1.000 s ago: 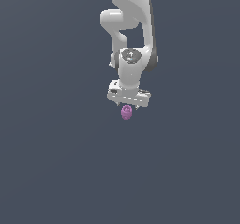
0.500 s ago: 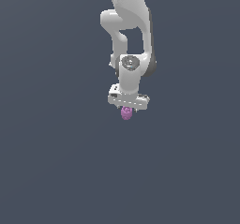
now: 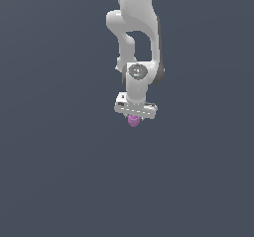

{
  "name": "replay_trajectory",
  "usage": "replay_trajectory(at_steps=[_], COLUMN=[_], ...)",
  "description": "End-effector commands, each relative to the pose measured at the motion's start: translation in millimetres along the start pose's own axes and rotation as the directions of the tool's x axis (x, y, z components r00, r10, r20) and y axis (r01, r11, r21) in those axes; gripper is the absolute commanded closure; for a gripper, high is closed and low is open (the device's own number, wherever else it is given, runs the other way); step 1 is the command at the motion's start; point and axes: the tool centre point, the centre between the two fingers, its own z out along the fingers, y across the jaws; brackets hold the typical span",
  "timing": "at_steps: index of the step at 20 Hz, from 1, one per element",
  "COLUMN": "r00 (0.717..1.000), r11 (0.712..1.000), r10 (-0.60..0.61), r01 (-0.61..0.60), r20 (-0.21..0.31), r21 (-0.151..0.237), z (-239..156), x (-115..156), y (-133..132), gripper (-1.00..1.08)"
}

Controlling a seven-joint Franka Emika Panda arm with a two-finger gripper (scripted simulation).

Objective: Pick up the object and move it to a goal position.

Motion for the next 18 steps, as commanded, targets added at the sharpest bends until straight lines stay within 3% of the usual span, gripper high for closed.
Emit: replay_trajectory(at_steps=[1, 11, 18], r00=[1.0, 1.0, 1.0], r11=[1.0, 1.0, 1.0], r10=[0.0, 0.0, 0.0], r01=[0.0, 0.0, 0.0], r20=[0.001, 0.0, 0.0], r21=[0.0, 0.0, 0.0], z=[1.2, -1.8, -23.6], x=[-0.2, -1.0, -10.5], y=[0.3, -1.8, -19.4], gripper=[1.08, 1.08, 1.08])
